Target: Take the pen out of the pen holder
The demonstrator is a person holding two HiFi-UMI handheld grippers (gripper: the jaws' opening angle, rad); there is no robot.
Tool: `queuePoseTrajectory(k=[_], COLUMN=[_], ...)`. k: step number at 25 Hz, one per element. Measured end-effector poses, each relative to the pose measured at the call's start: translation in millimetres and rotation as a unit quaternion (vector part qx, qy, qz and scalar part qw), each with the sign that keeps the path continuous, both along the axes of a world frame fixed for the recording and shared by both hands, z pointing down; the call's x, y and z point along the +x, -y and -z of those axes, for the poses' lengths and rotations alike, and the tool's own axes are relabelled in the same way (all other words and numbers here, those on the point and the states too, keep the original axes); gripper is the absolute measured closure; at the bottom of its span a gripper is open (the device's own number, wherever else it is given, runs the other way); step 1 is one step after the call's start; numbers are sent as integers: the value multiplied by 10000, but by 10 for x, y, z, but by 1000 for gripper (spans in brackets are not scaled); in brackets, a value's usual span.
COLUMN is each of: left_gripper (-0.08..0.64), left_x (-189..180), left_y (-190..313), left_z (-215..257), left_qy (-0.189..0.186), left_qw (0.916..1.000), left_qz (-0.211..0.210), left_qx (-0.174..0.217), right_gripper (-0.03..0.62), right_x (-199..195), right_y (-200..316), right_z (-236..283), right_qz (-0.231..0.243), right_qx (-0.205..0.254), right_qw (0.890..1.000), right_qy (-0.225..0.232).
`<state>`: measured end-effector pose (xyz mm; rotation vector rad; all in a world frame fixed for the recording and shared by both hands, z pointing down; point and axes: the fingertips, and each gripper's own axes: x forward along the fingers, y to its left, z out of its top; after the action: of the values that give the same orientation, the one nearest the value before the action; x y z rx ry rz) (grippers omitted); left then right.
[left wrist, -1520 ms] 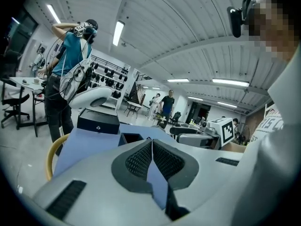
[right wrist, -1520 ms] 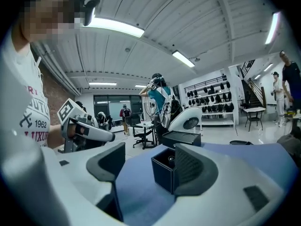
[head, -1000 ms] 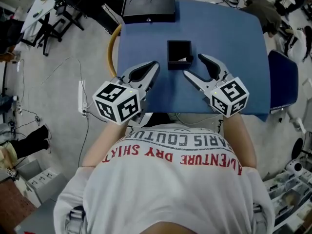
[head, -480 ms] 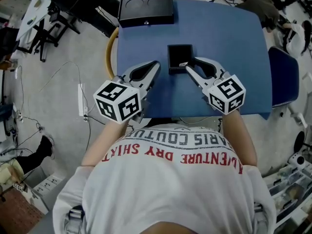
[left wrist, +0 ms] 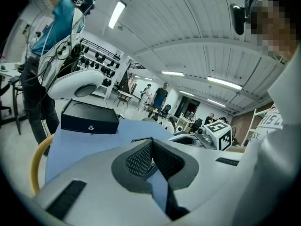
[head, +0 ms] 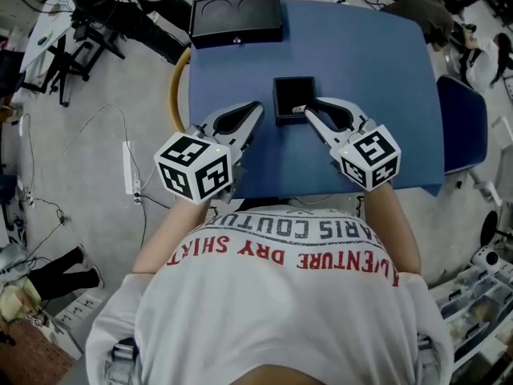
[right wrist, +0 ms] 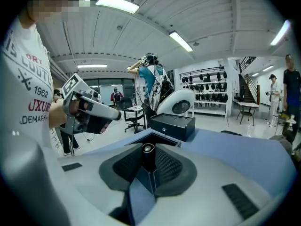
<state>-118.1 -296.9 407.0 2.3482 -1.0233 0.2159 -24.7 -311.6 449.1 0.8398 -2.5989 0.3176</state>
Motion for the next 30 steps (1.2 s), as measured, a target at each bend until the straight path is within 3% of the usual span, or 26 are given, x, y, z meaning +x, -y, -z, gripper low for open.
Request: queuePoseTrajectory(k=[15,30], left_gripper=[531,531], left_x=[33,145], left_y=[47,-215], left_z=[48,345], left_qy=[-54,78], left_qw=[10000,9989], left_qz=[-9,288], left_qx=[26,353], right_gripper=[509,509], right_x=[17,225], right_y=[55,-92], right_z=[196,954], right_qz=[3,86], right_qx=[281,909], right_qw=[9996,9939], right_qy=[-72,620])
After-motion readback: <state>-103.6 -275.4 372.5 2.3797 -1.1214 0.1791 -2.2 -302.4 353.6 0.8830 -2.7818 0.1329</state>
